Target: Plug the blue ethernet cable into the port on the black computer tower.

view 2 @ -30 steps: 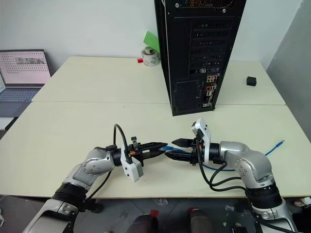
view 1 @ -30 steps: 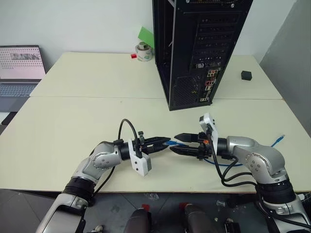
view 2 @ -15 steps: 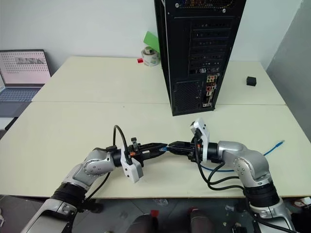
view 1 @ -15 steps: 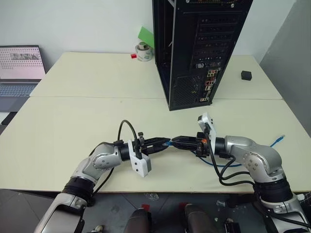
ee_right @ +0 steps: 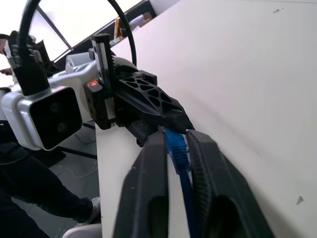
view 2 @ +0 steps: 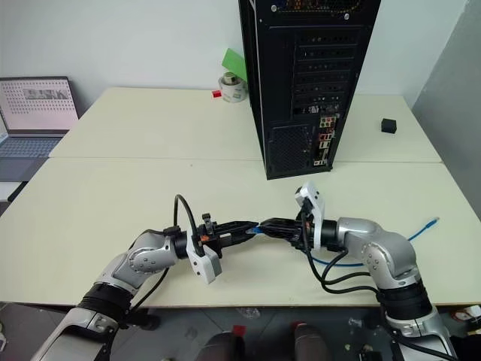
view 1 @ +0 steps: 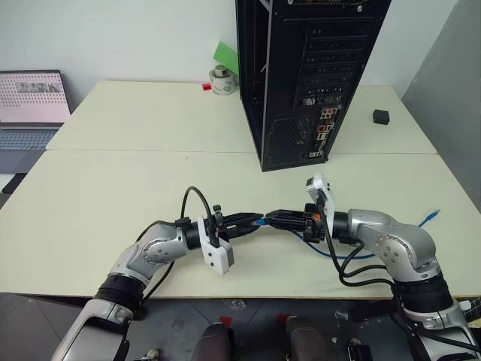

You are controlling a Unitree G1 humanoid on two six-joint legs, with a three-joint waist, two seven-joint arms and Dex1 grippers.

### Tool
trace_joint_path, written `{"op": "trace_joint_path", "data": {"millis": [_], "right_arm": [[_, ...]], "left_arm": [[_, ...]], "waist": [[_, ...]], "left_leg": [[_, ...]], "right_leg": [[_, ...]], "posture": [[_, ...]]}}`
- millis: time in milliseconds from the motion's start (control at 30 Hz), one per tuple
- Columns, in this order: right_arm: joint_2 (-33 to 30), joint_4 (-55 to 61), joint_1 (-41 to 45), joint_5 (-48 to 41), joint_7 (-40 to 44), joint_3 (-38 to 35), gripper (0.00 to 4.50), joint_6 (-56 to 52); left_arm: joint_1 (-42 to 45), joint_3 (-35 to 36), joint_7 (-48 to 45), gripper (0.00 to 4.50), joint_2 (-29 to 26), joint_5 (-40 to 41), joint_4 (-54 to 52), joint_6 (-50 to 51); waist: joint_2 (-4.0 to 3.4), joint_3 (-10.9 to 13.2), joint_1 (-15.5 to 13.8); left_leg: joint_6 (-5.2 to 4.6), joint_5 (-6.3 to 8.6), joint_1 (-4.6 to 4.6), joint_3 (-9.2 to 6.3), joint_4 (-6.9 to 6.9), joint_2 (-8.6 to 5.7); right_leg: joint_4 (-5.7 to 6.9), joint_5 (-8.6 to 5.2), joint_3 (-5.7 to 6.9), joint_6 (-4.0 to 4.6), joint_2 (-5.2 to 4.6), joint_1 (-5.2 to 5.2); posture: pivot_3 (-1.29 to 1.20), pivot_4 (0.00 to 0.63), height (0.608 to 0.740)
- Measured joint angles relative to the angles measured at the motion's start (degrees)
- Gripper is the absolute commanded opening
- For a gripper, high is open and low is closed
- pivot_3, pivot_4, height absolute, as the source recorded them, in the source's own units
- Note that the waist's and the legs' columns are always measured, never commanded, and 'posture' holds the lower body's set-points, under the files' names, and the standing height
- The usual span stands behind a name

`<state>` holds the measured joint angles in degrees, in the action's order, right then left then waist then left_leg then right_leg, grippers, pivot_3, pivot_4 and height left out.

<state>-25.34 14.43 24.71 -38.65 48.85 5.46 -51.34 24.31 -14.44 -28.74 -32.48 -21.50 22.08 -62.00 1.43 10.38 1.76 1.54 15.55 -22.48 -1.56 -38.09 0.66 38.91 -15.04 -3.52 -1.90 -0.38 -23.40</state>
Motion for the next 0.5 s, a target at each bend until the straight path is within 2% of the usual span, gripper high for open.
{"op": "trace_joint_path", "data": {"millis": [133, 500], "right_arm": [[-0.6, -0.1, 0.0, -1.2, 0.2, -0.2, 2.35, -1.4], [-0.4, -1.4, 0.0, -3.1, -0.2, -0.2, 2.37, -3.3]], "left_arm": [[0.0, 0.0, 0.8, 0.30, 0.0, -1.0, 0.0, -0.4], [0.2, 0.0, 3.1, 0.30, -0.6, -1.9, 0.1, -1.3]], "waist": [[0.00, 0.0, 0.0], [0.00, 0.0, 0.0]], "left_leg": [[0.00, 0.00, 0.00, 0.00, 0.00, 0.00], [0.00, 0.00, 0.00, 0.00, 0.00, 0.00]], "right_leg": [[0.00, 0.00, 0.00, 0.00, 0.00, 0.00], [0.00, 0.00, 0.00, 0.00, 0.00, 0.00]], "posture": [[0.00, 0.150, 0.740], [0.00, 0.150, 0.740]]}}
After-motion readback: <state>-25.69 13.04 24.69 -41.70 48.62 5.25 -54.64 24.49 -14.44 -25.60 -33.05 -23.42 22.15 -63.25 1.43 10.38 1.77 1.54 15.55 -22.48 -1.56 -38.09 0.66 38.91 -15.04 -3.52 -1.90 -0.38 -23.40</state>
